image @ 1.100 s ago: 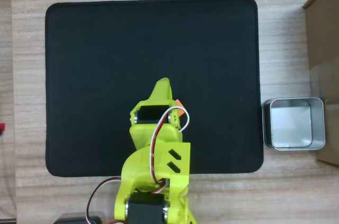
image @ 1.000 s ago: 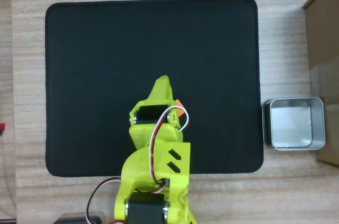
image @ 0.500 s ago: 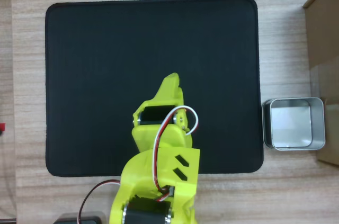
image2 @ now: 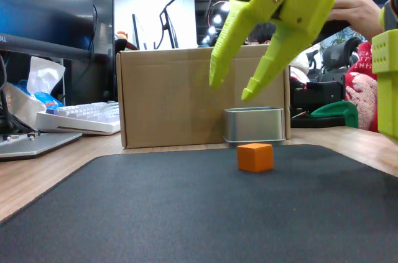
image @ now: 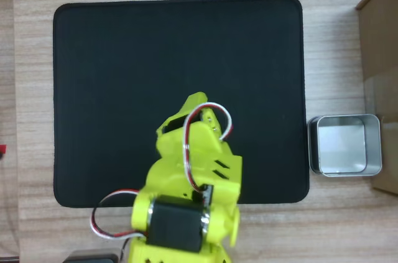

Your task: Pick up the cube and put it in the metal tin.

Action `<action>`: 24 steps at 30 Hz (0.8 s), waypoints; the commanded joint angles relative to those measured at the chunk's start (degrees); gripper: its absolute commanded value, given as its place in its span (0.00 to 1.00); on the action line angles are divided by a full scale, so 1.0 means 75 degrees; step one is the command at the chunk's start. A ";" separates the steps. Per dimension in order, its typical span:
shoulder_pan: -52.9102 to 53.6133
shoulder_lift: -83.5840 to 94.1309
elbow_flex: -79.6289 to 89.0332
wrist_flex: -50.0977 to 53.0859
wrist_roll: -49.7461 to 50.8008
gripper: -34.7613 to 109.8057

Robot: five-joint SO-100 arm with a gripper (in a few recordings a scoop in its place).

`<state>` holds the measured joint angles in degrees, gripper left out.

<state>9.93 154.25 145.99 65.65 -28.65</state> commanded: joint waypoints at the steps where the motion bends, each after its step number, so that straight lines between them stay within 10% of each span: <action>1: 0.0070 -0.0223 -0.0305 0.0141 -0.0176 0.35; 24: 0.0223 -0.2988 -0.1687 0.0797 -0.1242 0.36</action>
<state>11.25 130.96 135.26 70.22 -36.56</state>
